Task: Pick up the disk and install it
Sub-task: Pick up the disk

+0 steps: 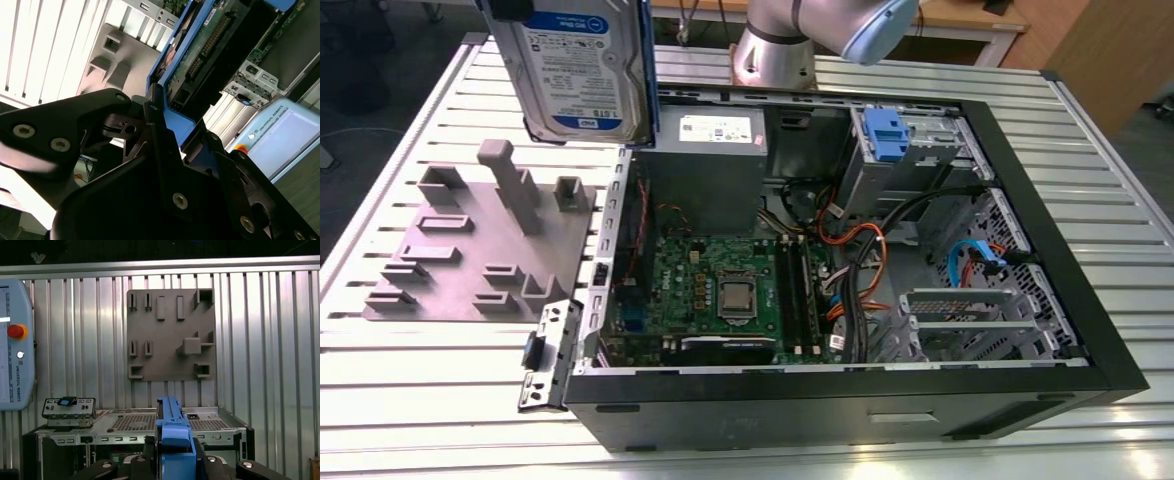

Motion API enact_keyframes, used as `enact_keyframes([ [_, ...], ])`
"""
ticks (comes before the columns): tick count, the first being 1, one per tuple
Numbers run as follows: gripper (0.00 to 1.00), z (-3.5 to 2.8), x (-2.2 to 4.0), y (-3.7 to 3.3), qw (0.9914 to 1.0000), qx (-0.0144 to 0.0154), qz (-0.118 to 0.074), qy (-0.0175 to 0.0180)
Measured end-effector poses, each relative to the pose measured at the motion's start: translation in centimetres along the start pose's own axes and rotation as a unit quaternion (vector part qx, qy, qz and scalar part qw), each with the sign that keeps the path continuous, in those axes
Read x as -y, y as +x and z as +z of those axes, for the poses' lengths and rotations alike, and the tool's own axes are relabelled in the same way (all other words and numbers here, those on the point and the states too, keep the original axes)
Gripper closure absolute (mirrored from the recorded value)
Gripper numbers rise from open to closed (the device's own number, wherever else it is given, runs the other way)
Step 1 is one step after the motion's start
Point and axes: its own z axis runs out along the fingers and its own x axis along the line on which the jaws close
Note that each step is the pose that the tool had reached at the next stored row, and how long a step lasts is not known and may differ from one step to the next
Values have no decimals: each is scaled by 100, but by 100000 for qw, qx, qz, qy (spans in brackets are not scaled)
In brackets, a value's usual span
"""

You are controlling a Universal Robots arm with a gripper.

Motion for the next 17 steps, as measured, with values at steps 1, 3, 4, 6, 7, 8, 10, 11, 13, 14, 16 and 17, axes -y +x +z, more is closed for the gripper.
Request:
enact_keyframes([
  [1, 63, 0, 15, 1, 100000, 2, 1, 0],
  [3, 63, 1, 22, 2, 100000, 1, 3, -1],
  [4, 63, 1, 22, 2, 100000, 1, 6, -1],
  [6, 63, 1, 26, 3, 100000, 3, 4, 1],
  [7, 63, 1, 26, 3, 100000, 1, 4, 0],
  [8, 63, 1, 26, 3, 100000, 1, 4, 0],
  [10, 63, 1, 26, 3, 100000, 4, 6, 3],
  [11, 63, 1, 26, 3, 100000, 2, 4, 0],
  [13, 63, 1, 27, 3, 100000, 2, 2, 1],
  [14, 63, 1, 27, 3, 100000, 2, 3, -1],
  [16, 63, 1, 29, 3, 100000, 1, 4, -1],
  [17, 63, 1, 38, 2, 100000, -2, -8, -3],
])
